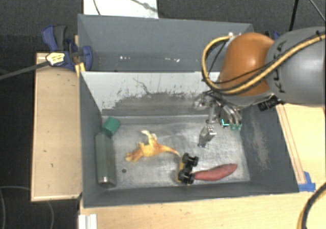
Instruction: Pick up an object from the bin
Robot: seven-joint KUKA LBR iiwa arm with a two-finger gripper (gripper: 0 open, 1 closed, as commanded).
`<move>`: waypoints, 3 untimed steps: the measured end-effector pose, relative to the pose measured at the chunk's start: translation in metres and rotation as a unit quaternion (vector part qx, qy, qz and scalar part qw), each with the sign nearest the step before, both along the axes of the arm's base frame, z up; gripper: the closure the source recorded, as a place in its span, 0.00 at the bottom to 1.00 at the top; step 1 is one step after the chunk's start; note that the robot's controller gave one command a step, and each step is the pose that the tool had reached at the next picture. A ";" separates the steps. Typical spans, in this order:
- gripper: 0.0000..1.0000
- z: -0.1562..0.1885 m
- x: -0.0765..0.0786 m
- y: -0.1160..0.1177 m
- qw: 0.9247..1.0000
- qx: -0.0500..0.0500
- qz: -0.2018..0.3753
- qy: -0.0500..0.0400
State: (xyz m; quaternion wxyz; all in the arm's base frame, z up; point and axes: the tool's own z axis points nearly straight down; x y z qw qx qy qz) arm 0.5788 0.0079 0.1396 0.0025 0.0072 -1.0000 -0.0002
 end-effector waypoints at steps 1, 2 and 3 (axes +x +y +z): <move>0.00 0.005 0.002 0.000 1.000 0.000 0.000 -0.004; 0.00 -0.002 -0.005 0.006 1.000 -0.001 0.010 -0.007; 0.00 -0.023 -0.029 0.056 0.996 0.000 0.084 -0.002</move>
Offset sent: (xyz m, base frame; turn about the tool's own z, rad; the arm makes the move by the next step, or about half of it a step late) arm -0.0698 0.0718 -0.0696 -0.2805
